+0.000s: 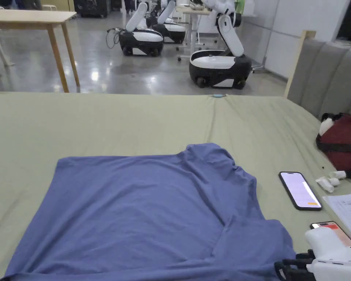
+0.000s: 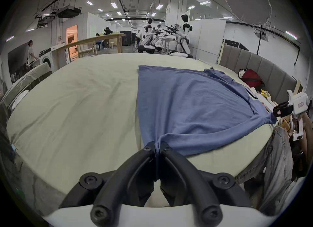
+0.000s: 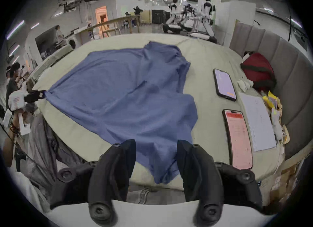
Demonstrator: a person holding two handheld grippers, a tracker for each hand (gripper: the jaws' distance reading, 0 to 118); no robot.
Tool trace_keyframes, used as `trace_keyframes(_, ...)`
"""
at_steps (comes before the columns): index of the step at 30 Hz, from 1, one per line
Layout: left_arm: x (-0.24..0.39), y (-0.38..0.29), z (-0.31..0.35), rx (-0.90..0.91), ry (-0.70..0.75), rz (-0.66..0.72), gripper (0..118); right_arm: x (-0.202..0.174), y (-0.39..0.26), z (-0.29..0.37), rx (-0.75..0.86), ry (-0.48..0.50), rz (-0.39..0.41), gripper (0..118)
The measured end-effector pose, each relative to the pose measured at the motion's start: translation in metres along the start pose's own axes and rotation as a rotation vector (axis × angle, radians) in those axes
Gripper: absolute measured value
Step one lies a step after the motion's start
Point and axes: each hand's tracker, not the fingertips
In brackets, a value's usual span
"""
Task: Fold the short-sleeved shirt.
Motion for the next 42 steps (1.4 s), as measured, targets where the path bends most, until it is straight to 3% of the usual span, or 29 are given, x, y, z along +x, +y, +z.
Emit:
trace_keyframes(4,0.006,0.002,0.0,-0.01,0.005,-0.007,0,-0.006,-0.002,-0.018,-0.1,0.036,0.061,50)
trace_keyframes(6,0.007,0.002,-0.001,-0.014,0.007,-0.007,0,-0.01,-0.006,-0.028,-0.113,-0.003,0.106,34)
trace_keyframes(9,0.009,0.001,-0.001,-0.02,0.007,-0.003,0,-0.011,-0.008,-0.029,-0.082,0.023,0.057,9)
trace_keyframes(12,0.009,0.001,-0.001,-0.025,0.005,-0.001,0,-0.01,-0.008,-0.024,-0.078,0.02,0.061,7)
trace_keyframes(14,0.008,0.004,0.001,-0.021,0.005,-0.005,0,-0.005,-0.009,-0.019,-0.05,0.044,0.014,6)
trace_keyframes(20,0.003,0.031,0.014,0.053,-0.042,0.049,0,0.003,0.009,0.009,0.121,0.105,-0.024,6)
trace_keyframes(24,0.002,0.071,0.015,0.121,-0.046,0.022,0,0.005,0.051,0.014,0.189,0.052,0.032,6)
trace_keyframes(28,-0.004,0.115,-0.01,0.166,-0.032,0.001,0,0.017,0.102,0.0,0.272,0.01,0.018,6)
trace_keyframes(32,-0.012,0.144,-0.071,0.069,0.025,-0.032,0,0.028,0.149,-0.05,0.244,0.018,-0.015,6)
trace_keyframes(35,-0.012,0.147,-0.127,-0.055,0.043,-0.027,0,0.027,0.171,-0.105,0.151,-0.039,-0.009,6)
trace_keyframes(39,-0.007,0.139,-0.175,-0.174,0.098,-0.047,1,0.021,0.179,-0.165,0.033,-0.076,-0.026,6)
trace_keyframes(42,-0.01,0.132,-0.194,-0.2,0.092,-0.054,0,0.021,0.178,-0.192,-0.059,-0.051,-0.025,6)
